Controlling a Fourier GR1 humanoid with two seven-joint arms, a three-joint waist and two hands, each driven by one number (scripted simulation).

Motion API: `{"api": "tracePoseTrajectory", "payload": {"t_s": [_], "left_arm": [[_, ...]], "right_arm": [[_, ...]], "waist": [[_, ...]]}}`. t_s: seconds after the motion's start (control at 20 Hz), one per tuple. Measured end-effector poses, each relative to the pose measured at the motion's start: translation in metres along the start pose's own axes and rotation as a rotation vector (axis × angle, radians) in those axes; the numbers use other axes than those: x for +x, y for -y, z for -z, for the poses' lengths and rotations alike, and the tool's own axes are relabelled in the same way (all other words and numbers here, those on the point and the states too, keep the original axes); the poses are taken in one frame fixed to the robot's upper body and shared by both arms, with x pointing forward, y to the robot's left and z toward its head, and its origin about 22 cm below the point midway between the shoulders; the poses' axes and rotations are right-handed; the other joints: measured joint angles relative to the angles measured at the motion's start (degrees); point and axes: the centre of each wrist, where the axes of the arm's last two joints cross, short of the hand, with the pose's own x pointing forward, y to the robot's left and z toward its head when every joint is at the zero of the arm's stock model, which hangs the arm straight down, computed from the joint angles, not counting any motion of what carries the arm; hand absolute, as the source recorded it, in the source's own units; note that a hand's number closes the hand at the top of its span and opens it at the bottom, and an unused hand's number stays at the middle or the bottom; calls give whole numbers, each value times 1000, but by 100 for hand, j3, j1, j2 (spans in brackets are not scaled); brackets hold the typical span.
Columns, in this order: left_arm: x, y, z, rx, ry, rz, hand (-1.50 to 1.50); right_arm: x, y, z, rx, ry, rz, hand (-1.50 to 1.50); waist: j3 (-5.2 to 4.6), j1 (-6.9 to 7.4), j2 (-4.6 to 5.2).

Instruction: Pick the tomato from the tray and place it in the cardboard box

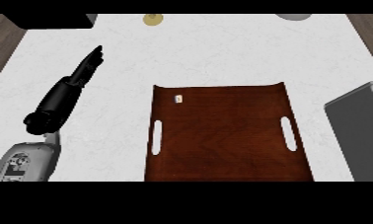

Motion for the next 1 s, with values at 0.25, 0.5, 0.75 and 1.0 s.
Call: {"api": "tracePoseTrajectory", "payload": {"t_s": [0.25, 0.5, 0.75, 1.0], "left_arm": [[7, -2, 3, 0, 5, -2, 0], [1, -1, -3, 4, 2, 0, 0], [1, 3, 8, 3, 4, -4, 0], [5, 4, 0, -4, 3, -3, 0]], "right_arm": [[-45, 3, 30, 138, -65, -91, 150], [-91, 0, 42, 340, -123, -137, 150], [-127, -2, 54, 499, -157, -185, 150], [-162, -6, 56, 648, -147, -163, -150]], "waist": [[0, -4, 1], [-1, -21, -3], [0, -4, 7], [2, 22, -2]]}}
